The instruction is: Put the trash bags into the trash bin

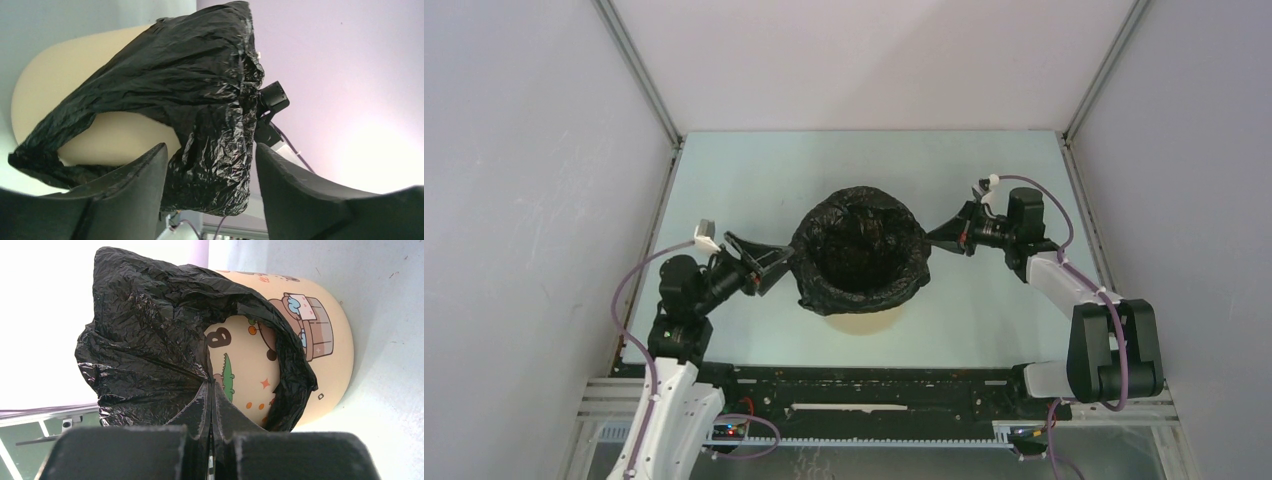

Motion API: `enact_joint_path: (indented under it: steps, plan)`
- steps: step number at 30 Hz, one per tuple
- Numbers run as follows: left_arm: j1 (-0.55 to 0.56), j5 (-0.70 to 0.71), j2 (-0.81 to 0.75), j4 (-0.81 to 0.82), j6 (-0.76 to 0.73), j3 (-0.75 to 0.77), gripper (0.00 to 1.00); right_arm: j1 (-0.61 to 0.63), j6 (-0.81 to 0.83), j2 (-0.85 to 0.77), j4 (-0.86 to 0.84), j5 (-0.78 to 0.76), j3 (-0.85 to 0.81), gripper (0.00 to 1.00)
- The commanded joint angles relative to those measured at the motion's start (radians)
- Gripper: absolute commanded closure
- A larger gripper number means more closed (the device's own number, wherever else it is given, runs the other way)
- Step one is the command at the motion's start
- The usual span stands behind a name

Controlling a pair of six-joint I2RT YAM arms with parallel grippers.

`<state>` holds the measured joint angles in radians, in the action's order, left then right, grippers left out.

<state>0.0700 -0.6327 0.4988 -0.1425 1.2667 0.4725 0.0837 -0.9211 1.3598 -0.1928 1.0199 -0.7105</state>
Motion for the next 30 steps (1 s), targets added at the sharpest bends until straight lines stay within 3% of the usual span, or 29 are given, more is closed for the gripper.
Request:
enact_joint_path:
  steps: [1, 6, 14, 17, 30]
  plan:
    - [0.007, -0.008, 0.005, -0.052, -0.030, -0.019, 0.28, 0.010, 0.013, 0.001, -0.014, -0.004, -0.034, 1.00]
    - [0.016, -0.048, 0.061, -0.048, -0.055, -0.017, 0.29, 0.016, 0.020, 0.007, -0.010, -0.011, -0.035, 1.00]
    - [0.022, -0.051, 0.083, -0.006, -0.045, -0.041, 0.75, 0.025, 0.015, 0.015, -0.017, -0.022, -0.035, 1.00]
    - [0.022, -0.050, 0.092, -0.006, -0.057, -0.046, 0.99, 0.027, 0.015, 0.012, -0.016, -0.032, -0.035, 1.00]
    - [0.020, 0.005, 0.102, -0.250, -0.227, 0.067, 1.00, 0.022, 0.035, -0.002, 0.014, -0.033, -0.035, 1.00]
